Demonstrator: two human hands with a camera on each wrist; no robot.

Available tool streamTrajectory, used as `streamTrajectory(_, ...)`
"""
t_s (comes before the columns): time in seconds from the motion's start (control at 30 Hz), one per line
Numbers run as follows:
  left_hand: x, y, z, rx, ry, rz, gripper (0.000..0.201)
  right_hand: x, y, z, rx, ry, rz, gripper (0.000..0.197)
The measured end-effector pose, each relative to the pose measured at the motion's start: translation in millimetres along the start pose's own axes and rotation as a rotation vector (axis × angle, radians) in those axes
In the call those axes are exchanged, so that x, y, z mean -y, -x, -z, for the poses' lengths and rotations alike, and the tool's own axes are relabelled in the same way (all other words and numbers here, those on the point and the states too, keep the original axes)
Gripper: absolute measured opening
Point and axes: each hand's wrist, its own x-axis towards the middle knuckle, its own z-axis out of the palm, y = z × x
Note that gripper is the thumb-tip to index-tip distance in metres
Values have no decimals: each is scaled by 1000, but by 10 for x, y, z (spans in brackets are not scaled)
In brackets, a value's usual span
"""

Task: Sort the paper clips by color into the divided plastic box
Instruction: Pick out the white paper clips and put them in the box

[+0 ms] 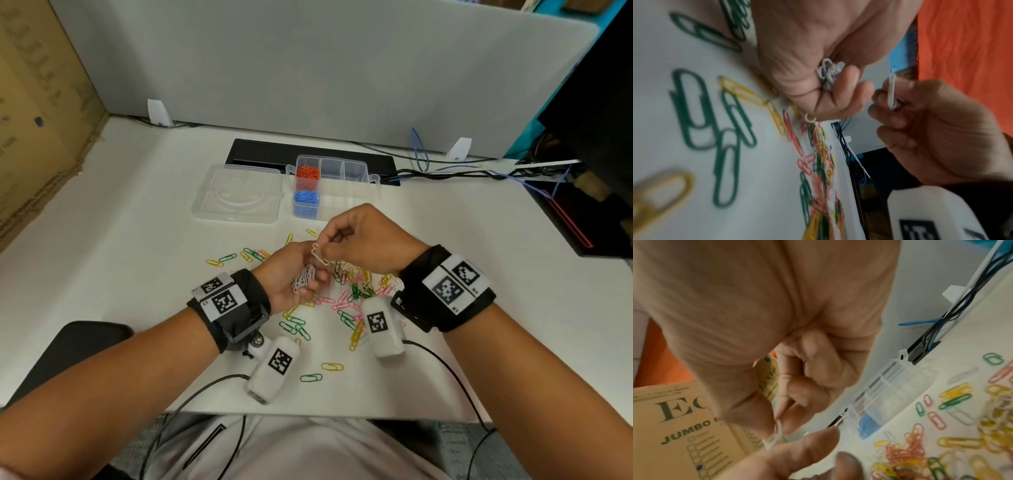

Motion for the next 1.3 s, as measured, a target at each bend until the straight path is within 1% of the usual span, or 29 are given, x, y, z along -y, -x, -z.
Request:
streamTrajectory(0.07,2,-8,-40,55,63,29,34,-19,-13,15,-46,8,40,8)
streamTrajectory(0.1,-13,-10,-50,51,83,41,37,-47,-14,24,-84,27,48,11)
streamTrajectory(0.17,-57,-16,-43,-11,68,23,43,-147,-15,25,-121,98,8,12)
streamTrajectory(0.2,-82,-11,-31,-37,51,9,45,-201,-11,4,-92,152,-36,11)
streamTrajectory(0.23,-104,-16,-3,-47,50,-1,47,-248,-1,-32,-32,219,-85,10)
streamTrajectory(0.3,-153,-19,46,-47,87,-11,48,-325,18,-123,96,373,-165,7)
streamTrajectory(0.33,-175,-19,69,-51,112,-17,48,-348,23,-161,130,433,-193,7)
streamTrajectory(0.43,-231,-11,92,-35,215,-21,48,-364,14,-202,166,511,-223,5)
streamTrajectory(0.47,-237,-14,102,-27,252,-19,47,-359,11,-206,178,527,-224,7)
streamTrajectory(0.63,-213,-31,134,-24,361,-10,38,-331,36,-207,213,580,-216,13)
streamTrajectory(0.8,-213,-40,161,-17,432,6,38,-343,38,-156,183,547,-195,9)
streamTrajectory(0.9,-212,-31,182,2,405,4,46,-315,62,-142,201,554,-179,8)
streamTrajectory(0.97,-205,-31,181,18,359,11,49,-305,61,-154,220,576,-174,3)
streamTrajectory(1.03,-194,-35,166,31,322,20,48,-301,40,-164,251,577,-183,8)
streamTrajectory(1.13,-169,-38,149,35,280,24,49,-279,7,-157,299,575,-203,9)
streamTrajectory(1.23,-147,-31,142,21,258,20,49,-261,16,-163,337,570,-190,7)
streamTrajectory(1.3,-138,-23,150,23,258,18,48,-235,46,-163,322,551,-173,4)
